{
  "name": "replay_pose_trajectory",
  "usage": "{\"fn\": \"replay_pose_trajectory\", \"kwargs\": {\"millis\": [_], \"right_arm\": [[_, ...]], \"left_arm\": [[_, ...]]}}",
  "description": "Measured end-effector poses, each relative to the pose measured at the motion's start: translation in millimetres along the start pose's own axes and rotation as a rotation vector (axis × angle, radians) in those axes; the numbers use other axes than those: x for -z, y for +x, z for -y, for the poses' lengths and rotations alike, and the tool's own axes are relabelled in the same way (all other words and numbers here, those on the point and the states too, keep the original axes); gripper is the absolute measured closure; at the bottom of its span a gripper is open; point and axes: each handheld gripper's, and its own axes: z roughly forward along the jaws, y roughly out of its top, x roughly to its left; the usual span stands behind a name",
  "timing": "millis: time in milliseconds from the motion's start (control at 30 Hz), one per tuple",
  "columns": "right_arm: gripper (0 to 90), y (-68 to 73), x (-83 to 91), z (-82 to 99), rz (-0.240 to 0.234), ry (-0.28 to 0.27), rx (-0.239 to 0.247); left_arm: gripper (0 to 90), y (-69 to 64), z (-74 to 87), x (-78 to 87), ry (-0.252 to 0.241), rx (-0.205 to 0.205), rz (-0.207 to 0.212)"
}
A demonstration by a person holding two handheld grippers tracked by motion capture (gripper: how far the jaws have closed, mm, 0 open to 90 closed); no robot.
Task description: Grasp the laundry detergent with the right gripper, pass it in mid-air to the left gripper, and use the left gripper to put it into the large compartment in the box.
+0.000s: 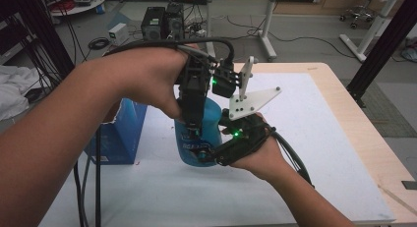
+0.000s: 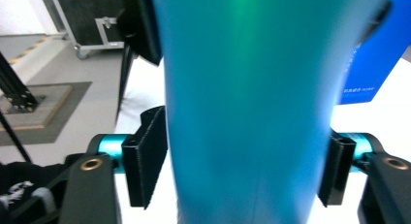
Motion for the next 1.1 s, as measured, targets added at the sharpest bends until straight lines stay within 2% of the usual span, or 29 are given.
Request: {"fn": "replay_pose_trajectory", "kwargs": {"millis": [67, 100, 200, 233, 267, 367, 467, 500, 533, 567, 633, 800, 833, 867, 900, 933, 1100], "right_arm": [[26.8, 0.0, 2.5, -0.1, 0.007, 0.007, 0.005], [22.6, 0.9, 8.1, -1.1, 0.016, 0.03, 0.009], [19.5, 0.6, 17.9, -3.7, 0.015, 0.052, 0.013], [15.6, 0.5, 20.8, -4.5, 0.026, 0.064, 0.014], [13.6, 0.3, 23.6, -5.2, 0.043, 0.08, 0.016], [13.5, -2.0, 32.6, -6.3, 0.054, 0.112, 0.02], [12.1, -3.7, 38.4, -7.6, 0.059, 0.129, 0.019], [8.8, -5.4, 43.4, -9.9, 0.062, 0.15, 0.019], [2.1, -5.9, 45.2, -11.3, 0.074, 0.164, 0.02], [2.1, -5.9, 45.2, -11.3, 0.074, 0.164, 0.02], [2.0, -7.4, 50.8, -16.0, 0.09, 0.198, 0.025], [0.8, -8.5, 58.6, -24.5, 0.096, 0.221, 0.043], [0.6, -10.4, 62.3, -27.8, 0.101, 0.246, 0.047], [0.6, -10.4, 62.3, -27.8, 0.101, 0.246, 0.047], [0.7, -13.6, 66.9, -30.4, 0.086, 0.263, 0.048], [0.7, -14.1, 69.3, -31.8, 0.1, 0.275, 0.052], [0.7, -17.4, 78.8, -39.0, 0.098, 0.306, 0.065]], "left_arm": [[40.6, 0.7, 2.3, 2.9, 0.0, 0.005, 0.002], [40.6, 1.6, 5.7, 6.3, 0.0, 0.017, 0.005], [40.5, 2.8, 10.2, 11.0, -0.002, 0.031, 0.006], [40.5, 4.1, 15.3, 15.8, -0.004, 0.048, 0.002], [40.5, 4.1, 15.3, 15.8, -0.004, 0.048, 0.002], [40.5, 7.6, 26.2, 26.6, 0.002, 0.085, -0.008], [40.5, 9.7, 31.7, 31.6, 0.003, 0.101, -0.011], [40.5, 11.5, 37.0, 36.9, 0.01, 0.121, -0.013], [40.5, 11.5, 37.0, 36.9, 0.01, 0.121, -0.013], [40.5, 12.5, 39.6, 39.2, 0.01, 0.13, -0.014], [40.4, 14.9, 47.6, 46.4, 0.006, 0.16, -0.017], [40.4, 18.4, 59.0, 57.3, 0.0, 0.198, -0.015], [40.4, 19.2, 62.3, 60.1, -0.006, 0.213, -0.014], [40.4, 20.0, 65.5, 63.7, -0.007, 0.228, -0.013], [40.4, 20.9, 68.8, 67.4, -0.01, 0.239, -0.016], [40.3, 21.5, 72.4, 71.2, -0.014, 0.257, -0.019], [40.3, 26.0, 92.0, 91.7, -0.016, 0.35, -0.027]]}}
